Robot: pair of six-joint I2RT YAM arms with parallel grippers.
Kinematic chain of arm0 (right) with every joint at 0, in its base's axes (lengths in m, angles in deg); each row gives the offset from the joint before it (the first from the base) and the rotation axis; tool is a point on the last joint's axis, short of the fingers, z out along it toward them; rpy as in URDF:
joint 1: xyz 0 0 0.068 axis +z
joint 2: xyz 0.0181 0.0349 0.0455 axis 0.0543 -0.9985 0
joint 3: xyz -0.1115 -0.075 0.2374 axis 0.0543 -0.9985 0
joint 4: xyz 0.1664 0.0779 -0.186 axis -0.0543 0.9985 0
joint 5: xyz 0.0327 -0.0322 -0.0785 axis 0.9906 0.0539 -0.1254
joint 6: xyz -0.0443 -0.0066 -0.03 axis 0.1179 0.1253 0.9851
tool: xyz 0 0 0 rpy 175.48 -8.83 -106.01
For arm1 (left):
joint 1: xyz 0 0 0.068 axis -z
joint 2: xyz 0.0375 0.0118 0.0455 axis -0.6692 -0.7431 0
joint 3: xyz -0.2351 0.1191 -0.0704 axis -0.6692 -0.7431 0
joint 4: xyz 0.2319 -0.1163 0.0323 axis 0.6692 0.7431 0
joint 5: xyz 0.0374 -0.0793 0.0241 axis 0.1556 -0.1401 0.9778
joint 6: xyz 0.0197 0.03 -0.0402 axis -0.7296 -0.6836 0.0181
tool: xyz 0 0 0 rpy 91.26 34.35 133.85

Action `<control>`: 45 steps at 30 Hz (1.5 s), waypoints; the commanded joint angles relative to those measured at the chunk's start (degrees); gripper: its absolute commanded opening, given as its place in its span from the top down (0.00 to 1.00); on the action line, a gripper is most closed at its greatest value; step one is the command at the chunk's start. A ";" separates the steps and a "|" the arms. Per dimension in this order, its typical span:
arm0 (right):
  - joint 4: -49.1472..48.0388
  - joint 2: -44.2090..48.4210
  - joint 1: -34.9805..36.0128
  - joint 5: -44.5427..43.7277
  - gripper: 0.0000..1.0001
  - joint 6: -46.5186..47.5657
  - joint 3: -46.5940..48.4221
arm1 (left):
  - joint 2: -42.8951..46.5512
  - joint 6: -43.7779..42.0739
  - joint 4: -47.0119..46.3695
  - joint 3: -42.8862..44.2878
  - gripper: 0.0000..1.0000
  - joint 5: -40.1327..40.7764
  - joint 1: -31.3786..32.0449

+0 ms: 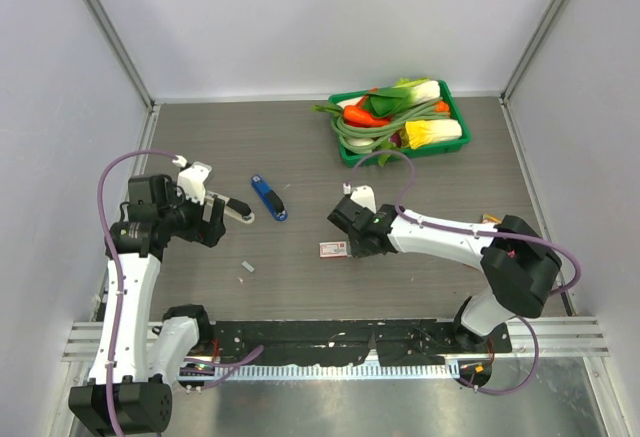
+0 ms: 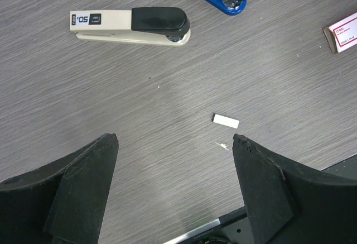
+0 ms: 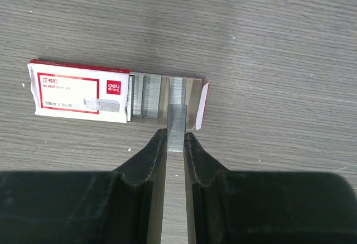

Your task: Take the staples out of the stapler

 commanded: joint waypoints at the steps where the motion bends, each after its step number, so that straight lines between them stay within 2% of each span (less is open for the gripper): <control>1: -1.71 -1.18 -0.34 0.78 0.98 0.25 -0.68 | 0.96 0.05 -1.82 -0.02 0.12 0.01 0.01; 17: -3.91 0.31 -4.30 4.99 0.99 0.86 -4.82 | 2.19 -0.38 -1.73 -0.11 0.12 1.06 0.10; 40: -0.31 -1.18 -4.47 6.58 0.99 4.99 2.21 | 3.33 -1.26 -1.30 -0.55 0.12 2.03 0.10; 45: 1.45 0.92 -6.22 5.61 0.99 6.05 3.36 | 3.25 -1.44 -1.38 -0.63 0.12 1.77 0.10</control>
